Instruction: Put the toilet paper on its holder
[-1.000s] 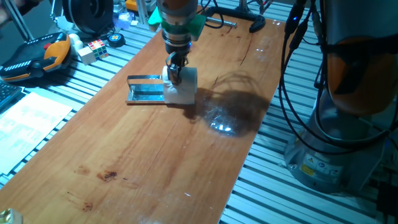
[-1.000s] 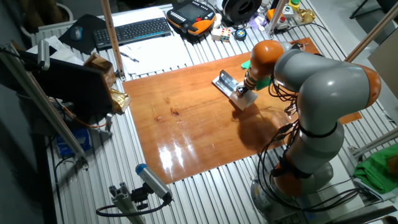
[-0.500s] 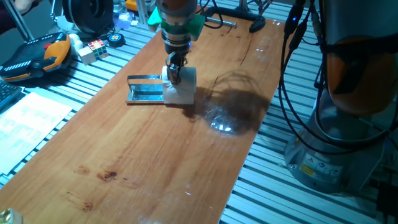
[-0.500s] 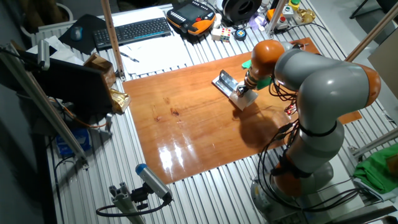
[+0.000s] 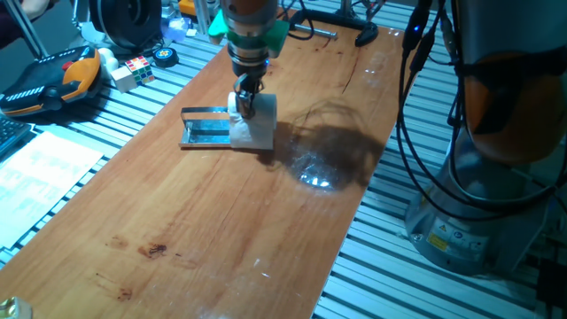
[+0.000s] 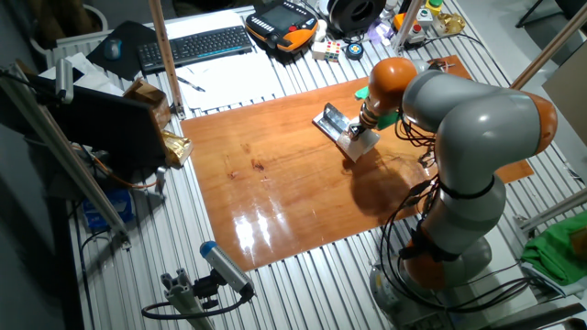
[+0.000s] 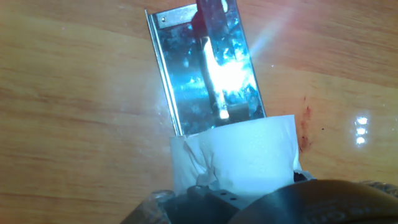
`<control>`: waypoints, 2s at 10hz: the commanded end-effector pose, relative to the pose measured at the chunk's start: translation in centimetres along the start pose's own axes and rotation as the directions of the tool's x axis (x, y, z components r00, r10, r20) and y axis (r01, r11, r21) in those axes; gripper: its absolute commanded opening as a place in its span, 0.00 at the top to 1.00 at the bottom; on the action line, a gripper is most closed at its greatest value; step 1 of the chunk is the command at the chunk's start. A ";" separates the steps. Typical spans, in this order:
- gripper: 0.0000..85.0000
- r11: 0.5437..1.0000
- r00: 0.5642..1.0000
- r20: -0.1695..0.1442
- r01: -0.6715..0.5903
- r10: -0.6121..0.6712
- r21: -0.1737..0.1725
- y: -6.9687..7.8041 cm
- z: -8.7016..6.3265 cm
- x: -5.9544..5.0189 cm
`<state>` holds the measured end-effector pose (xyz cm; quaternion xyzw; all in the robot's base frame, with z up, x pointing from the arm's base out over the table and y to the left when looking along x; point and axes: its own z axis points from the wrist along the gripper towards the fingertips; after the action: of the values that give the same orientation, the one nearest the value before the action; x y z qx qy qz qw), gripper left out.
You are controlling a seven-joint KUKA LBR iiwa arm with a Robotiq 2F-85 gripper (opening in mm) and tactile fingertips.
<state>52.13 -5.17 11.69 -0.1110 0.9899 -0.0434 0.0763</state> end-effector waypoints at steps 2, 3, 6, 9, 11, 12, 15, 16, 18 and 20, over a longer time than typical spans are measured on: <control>0.99 1.000 1.000 0.005 0.001 -0.001 -0.006 -0.1 0.1 -0.6; 0.99 1.000 1.000 0.012 0.003 -0.003 -0.009 -0.2 0.3 -0.8; 0.99 1.000 1.000 0.017 0.007 -0.006 -0.016 0.0 0.4 -1.6; 0.99 0.999 1.000 0.024 0.006 -0.006 -0.036 0.3 0.7 -2.1; 0.99 0.999 1.000 0.024 0.013 -0.012 -0.042 0.5 0.7 -2.6; 0.99 0.999 1.000 0.025 0.014 -0.013 -0.045 0.6 0.7 -2.8; 0.99 0.999 1.000 0.023 0.019 -0.018 -0.042 1.0 0.7 -3.6; 0.99 0.999 1.000 0.023 0.021 -0.020 -0.042 1.1 0.8 -3.7; 0.99 0.999 0.999 0.024 0.025 -0.024 -0.044 1.2 1.1 -4.3; 0.99 0.999 1.000 0.018 0.025 -0.024 -0.045 1.4 1.2 -4.9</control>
<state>56.75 -2.79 11.10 -0.1249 0.9886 -0.0208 0.0812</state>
